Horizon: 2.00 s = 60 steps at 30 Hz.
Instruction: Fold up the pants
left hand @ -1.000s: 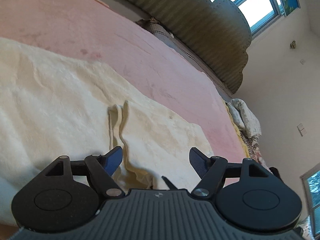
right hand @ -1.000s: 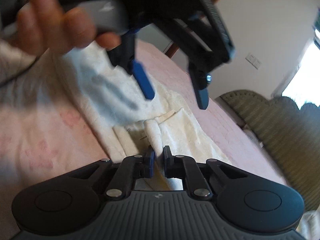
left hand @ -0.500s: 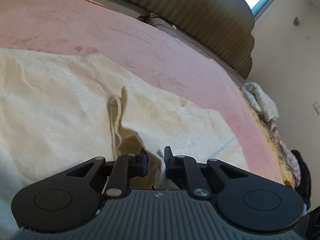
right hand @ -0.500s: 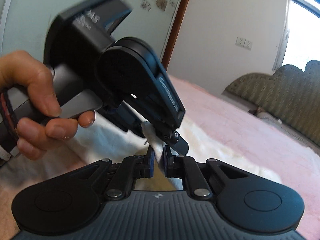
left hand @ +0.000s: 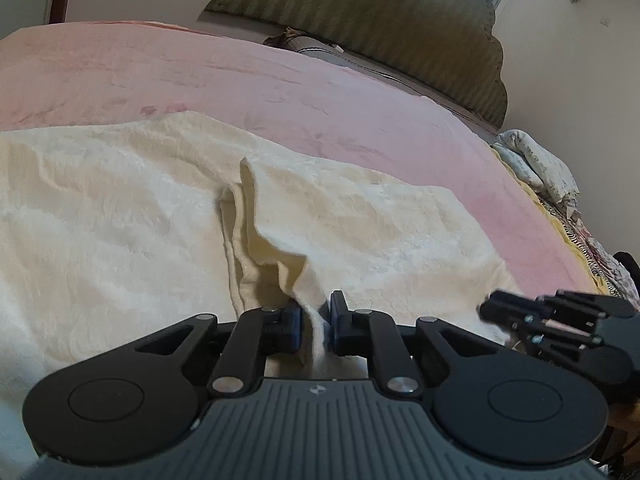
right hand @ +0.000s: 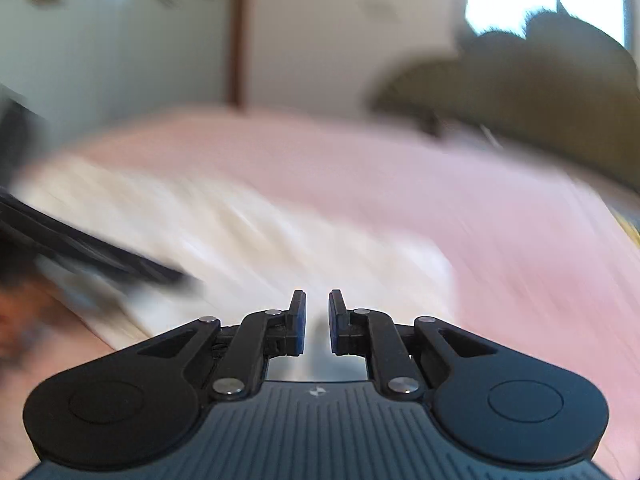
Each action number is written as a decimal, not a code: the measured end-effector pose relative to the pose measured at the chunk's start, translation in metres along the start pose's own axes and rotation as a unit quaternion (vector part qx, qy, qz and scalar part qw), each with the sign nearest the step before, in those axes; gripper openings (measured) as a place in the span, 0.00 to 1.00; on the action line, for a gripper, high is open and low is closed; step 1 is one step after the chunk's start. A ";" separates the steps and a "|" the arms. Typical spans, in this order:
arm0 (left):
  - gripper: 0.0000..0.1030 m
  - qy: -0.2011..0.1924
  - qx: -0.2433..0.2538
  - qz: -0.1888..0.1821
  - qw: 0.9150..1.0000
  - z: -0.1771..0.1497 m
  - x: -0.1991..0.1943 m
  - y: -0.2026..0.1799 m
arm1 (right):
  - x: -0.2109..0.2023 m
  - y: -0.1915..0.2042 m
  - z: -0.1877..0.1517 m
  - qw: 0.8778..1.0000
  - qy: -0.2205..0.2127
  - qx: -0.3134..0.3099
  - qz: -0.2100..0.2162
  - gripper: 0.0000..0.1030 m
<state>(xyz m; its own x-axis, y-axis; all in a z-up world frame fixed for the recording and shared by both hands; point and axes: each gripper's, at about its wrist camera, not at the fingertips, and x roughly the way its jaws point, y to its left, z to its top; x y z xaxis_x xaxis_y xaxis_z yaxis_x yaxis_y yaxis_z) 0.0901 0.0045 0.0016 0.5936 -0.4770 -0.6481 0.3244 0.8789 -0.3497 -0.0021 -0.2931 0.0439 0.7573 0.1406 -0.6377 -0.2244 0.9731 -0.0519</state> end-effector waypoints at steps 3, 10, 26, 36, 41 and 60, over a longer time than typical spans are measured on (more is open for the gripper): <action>0.18 -0.001 0.004 0.001 1.000 -0.001 0.001 0.000 | 0.003 -0.014 -0.025 1.000 0.024 -0.006 -0.011 0.10; 0.23 -0.001 0.018 0.011 1.000 0.000 0.001 -0.006 | -0.016 -0.022 -0.010 0.999 -0.011 0.034 -0.024 0.11; 0.32 -0.061 0.052 0.013 0.997 0.045 -0.021 -0.023 | 0.012 -0.011 0.017 0.999 -0.029 0.022 0.003 0.12; 0.38 -0.013 0.058 0.059 0.997 0.046 0.036 -0.017 | 0.048 0.006 0.010 0.998 -0.006 0.061 0.016 0.13; 0.63 -0.019 0.085 0.073 0.994 0.035 0.033 -0.030 | 0.024 0.026 0.011 0.996 -0.031 0.059 0.065 0.30; 0.91 -0.036 0.124 0.118 0.985 0.004 0.026 -0.035 | 0.046 0.043 -0.005 0.999 -0.013 0.043 0.016 0.94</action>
<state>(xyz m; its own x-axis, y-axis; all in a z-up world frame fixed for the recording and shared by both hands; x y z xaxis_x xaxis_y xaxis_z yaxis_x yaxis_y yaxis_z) 0.0971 -0.0386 -0.0003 0.7215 -0.2654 -0.6395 0.3349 0.9422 -0.0132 0.0201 -0.2454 0.0088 0.7663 0.1758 -0.6180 -0.1963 0.9799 0.0353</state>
